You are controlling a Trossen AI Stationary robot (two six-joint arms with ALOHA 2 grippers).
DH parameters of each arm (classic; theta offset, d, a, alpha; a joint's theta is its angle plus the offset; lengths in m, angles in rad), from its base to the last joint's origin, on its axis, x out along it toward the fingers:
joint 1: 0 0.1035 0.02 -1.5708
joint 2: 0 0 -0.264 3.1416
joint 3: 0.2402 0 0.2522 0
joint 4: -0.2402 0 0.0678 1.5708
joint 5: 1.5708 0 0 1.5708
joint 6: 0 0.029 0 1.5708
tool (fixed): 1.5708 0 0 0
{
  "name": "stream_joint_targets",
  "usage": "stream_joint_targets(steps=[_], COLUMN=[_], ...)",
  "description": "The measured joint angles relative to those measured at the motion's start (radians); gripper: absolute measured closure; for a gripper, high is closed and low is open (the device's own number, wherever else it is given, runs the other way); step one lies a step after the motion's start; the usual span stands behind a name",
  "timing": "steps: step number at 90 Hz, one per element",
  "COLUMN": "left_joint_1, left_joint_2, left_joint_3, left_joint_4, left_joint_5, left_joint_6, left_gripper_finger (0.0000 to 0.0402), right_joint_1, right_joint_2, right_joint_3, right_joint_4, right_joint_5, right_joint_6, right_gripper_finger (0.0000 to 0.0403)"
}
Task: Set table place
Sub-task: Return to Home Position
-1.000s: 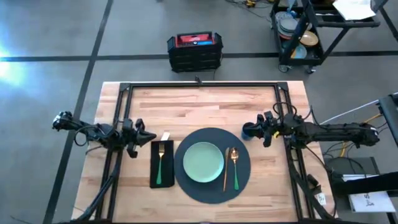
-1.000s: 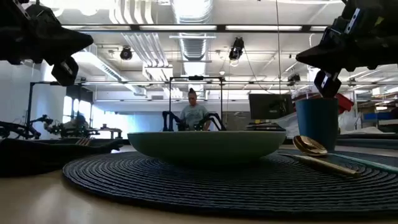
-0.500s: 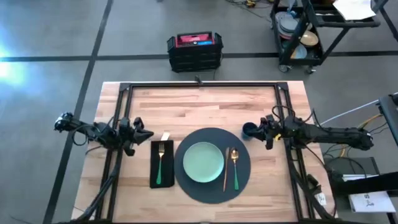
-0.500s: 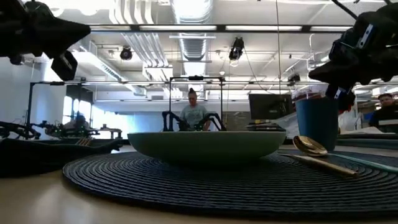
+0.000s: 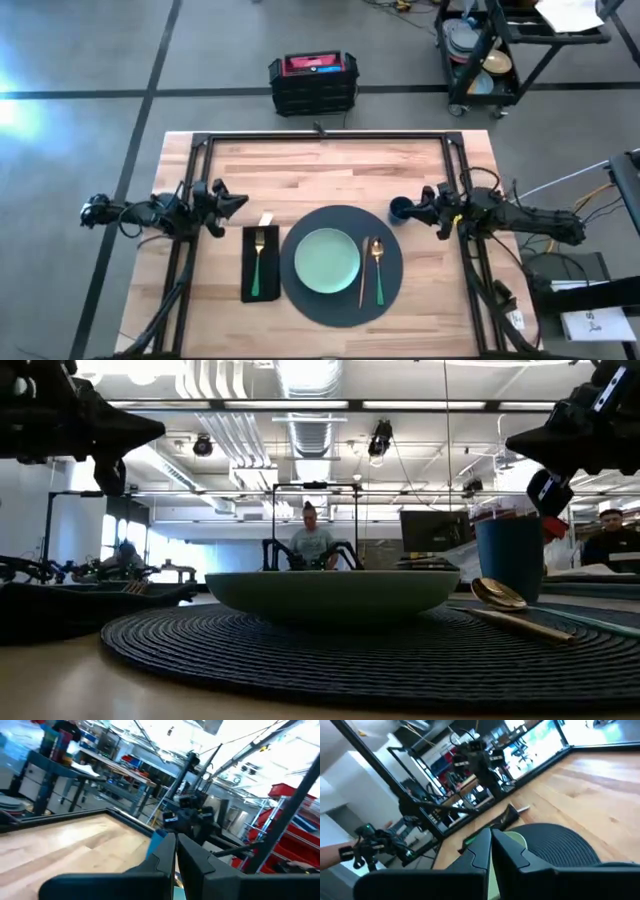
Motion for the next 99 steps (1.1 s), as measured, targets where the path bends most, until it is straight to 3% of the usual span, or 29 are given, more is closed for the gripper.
stream_joint_targets(steps=[99], left_joint_1=[0.000], left_joint_2=[0.209], left_joint_3=[0.011], left_joint_4=[0.001], left_joint_5=[0.001], left_joint_6=[0.000], left_gripper_finger=[0.0398], right_joint_1=[0.000], right_joint_2=[0.013], right_joint_3=[0.000], right_joint_4=[-0.004], right_joint_5=[0.000], right_joint_6=[0.000], right_gripper_finger=[0.0403])
